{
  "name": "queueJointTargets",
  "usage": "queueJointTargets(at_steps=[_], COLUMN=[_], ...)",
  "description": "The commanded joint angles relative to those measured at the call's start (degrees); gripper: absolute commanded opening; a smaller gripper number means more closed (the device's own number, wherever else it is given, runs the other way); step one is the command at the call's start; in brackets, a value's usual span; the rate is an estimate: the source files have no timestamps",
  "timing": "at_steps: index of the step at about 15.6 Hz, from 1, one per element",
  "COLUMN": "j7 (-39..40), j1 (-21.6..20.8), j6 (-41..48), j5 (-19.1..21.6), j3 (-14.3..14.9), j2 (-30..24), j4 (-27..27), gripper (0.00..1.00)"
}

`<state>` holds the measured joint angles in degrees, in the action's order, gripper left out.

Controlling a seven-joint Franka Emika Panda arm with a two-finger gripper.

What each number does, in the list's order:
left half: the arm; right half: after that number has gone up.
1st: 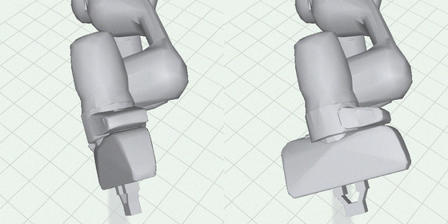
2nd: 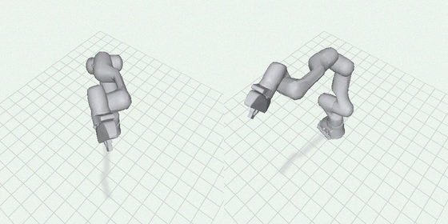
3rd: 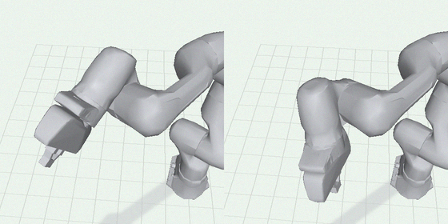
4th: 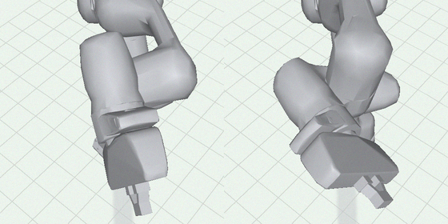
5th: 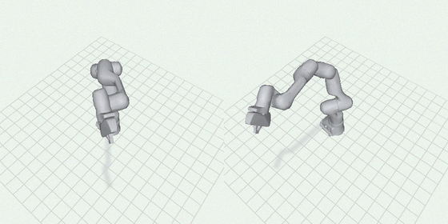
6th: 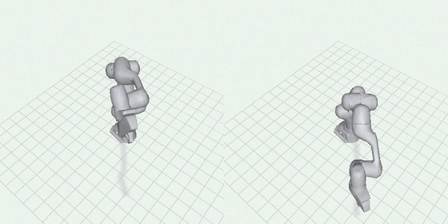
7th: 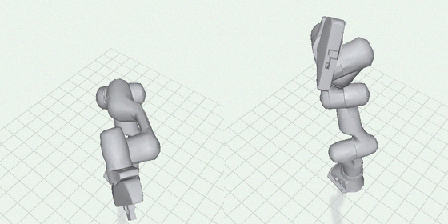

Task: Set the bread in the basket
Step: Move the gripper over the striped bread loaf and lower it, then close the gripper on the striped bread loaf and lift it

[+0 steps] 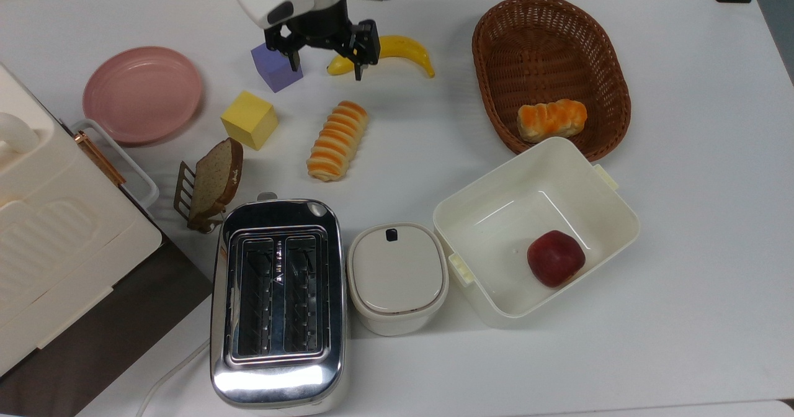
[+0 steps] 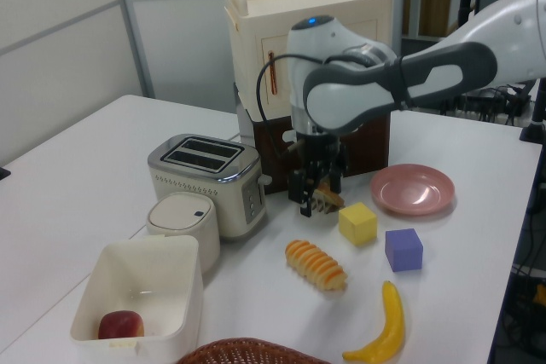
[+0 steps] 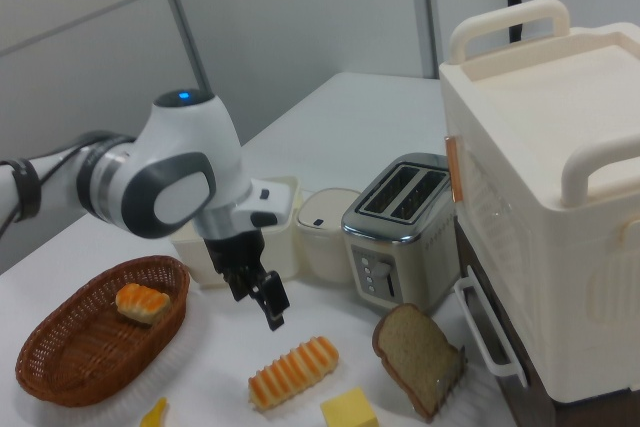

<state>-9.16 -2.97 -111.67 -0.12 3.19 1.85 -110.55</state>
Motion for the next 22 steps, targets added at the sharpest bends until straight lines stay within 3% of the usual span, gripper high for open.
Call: queueJointTargets(at_steps=[1, 3, 15, 22], j7=[-5.2, -8.1, -9.1, -12.7], j1=[-0.5, -0.5, 0.0, -0.5], j6=[-5.8, -7.1, -12.1, -16.1], j5=[-2.6, -5.1, -8.0, -8.3], j3=[0.4, 0.4, 0.4, 0.3], j2=[3.3, 5.8, 11.9, 11.9], j4=[-3.2, -3.2, -2.8, -2.7], gripper=[1.00, 1.00, 1.00, 1.00])
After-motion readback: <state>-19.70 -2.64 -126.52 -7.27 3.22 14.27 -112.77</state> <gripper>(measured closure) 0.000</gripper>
